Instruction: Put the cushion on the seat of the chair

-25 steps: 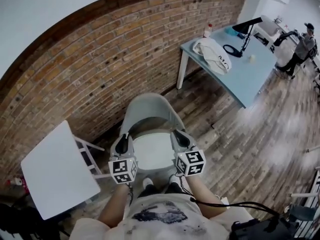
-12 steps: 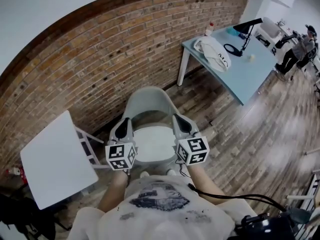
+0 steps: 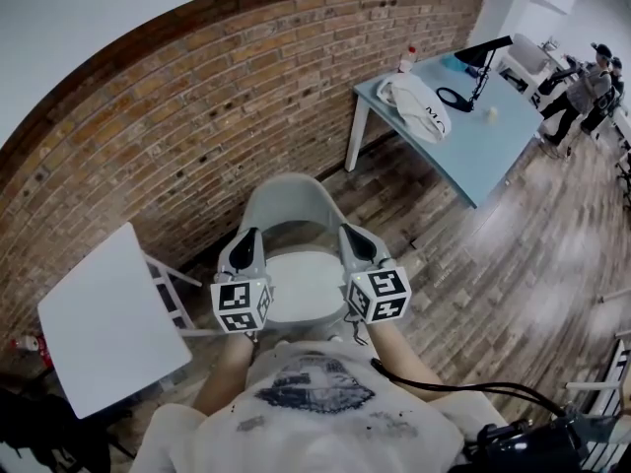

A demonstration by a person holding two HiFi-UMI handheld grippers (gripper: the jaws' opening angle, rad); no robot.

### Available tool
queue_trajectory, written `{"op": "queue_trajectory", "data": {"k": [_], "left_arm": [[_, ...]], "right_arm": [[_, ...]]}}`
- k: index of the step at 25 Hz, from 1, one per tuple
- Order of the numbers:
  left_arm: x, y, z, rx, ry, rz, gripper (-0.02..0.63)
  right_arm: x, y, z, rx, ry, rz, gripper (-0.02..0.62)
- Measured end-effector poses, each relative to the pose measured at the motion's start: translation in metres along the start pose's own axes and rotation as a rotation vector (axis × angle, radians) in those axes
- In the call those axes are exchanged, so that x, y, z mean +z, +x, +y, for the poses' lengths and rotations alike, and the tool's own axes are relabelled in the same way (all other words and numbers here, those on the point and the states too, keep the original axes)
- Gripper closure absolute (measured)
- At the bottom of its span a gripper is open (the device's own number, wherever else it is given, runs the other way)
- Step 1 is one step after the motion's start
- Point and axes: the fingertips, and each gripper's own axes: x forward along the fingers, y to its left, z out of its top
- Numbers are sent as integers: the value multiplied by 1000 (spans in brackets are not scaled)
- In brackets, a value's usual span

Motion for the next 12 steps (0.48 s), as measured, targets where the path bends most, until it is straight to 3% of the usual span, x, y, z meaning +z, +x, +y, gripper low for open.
{"op": "queue_trajectory", "data": {"k": [12], "left_arm": [[-7, 5, 1, 3, 5, 20, 615]], "right_arm": [[-8, 7, -2, 4, 8, 17, 597]]}}
